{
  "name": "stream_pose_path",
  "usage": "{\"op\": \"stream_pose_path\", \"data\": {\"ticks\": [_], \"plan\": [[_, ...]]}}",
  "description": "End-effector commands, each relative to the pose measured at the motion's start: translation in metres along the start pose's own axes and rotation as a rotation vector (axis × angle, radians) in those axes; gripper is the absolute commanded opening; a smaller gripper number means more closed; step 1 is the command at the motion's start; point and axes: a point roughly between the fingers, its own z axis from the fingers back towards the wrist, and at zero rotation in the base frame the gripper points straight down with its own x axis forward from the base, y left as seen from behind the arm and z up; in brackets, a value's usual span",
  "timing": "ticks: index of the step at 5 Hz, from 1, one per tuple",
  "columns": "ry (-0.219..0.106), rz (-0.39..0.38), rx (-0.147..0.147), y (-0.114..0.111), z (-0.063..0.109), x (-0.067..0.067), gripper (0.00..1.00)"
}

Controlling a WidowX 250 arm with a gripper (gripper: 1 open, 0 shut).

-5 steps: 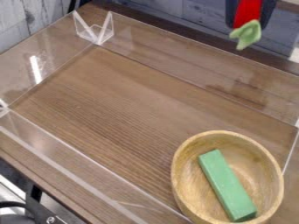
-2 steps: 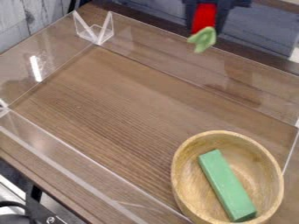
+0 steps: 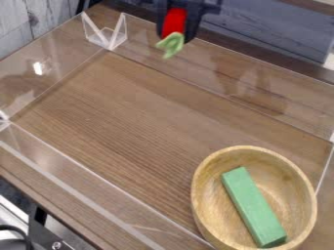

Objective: Move the red object to the left side of the table

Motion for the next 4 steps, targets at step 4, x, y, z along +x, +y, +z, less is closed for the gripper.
{"op": "stream_pose_path", "data": {"ticks": [4], "plan": [[0.019,0.154,-0.017,0.091,-0.018,0.010,0.00]]}}
